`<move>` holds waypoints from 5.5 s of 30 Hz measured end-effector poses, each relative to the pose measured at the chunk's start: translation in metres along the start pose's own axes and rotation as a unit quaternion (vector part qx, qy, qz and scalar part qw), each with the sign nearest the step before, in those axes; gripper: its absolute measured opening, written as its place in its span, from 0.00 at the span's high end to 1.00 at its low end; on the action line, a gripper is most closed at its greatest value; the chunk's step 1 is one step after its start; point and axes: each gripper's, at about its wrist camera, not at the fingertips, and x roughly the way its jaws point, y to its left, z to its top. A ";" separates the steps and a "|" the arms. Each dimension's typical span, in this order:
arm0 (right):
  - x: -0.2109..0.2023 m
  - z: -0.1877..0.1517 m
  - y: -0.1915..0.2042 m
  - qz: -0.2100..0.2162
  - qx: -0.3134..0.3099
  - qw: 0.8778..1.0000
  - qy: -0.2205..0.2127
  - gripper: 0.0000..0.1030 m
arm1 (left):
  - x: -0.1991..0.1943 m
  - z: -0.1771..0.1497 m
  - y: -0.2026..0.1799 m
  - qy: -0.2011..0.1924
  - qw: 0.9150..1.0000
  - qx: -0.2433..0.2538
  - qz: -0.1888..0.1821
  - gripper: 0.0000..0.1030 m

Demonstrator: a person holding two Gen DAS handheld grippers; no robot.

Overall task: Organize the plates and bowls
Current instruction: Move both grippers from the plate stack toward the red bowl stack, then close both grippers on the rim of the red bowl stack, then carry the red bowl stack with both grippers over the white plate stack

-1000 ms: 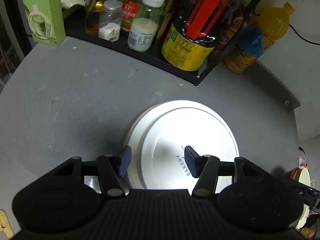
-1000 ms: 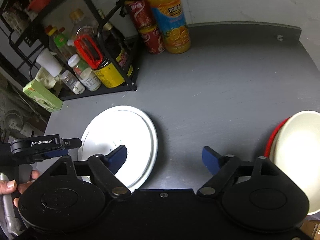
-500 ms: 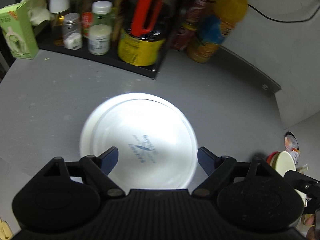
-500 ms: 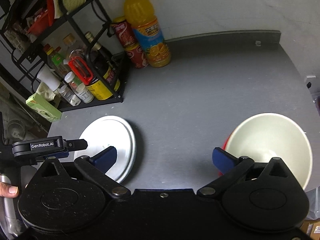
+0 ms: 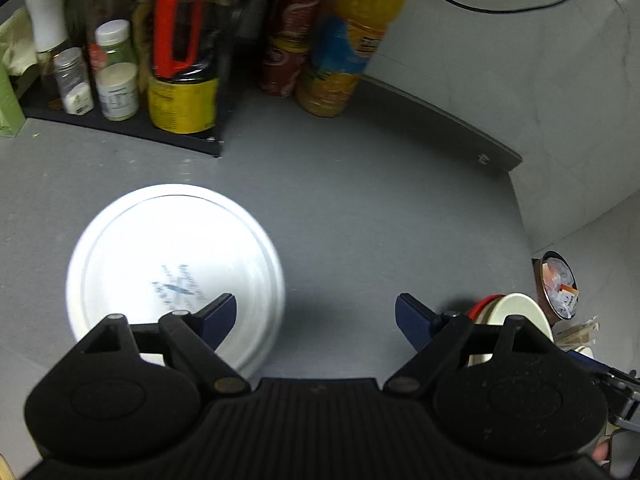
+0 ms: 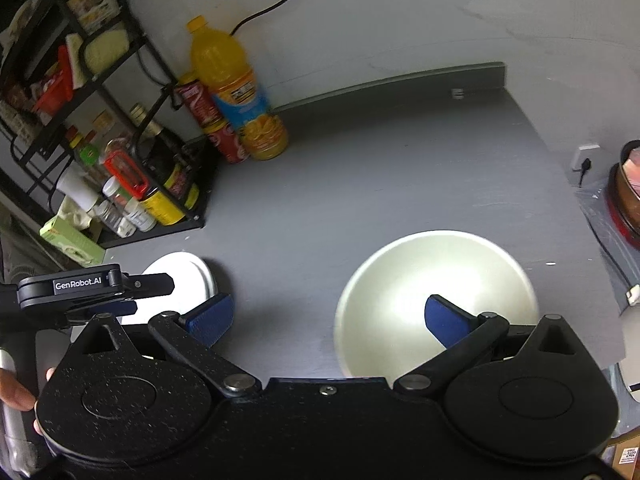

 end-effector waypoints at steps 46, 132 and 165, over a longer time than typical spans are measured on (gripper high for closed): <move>0.087 -0.030 -0.144 0.021 0.079 0.989 0.123 0.63 | 0.139 -0.060 -0.127 0.129 0.992 0.001 0.000 0.63; 0.159 -0.021 0.172 0.089 0.007 0.987 0.136 0.66 | 0.023 0.036 0.189 0.057 0.992 -0.110 -0.004 0.71; 0.166 -0.029 0.190 0.047 -0.007 0.991 0.126 0.40 | 0.038 0.046 0.187 0.088 0.994 -0.070 0.002 0.61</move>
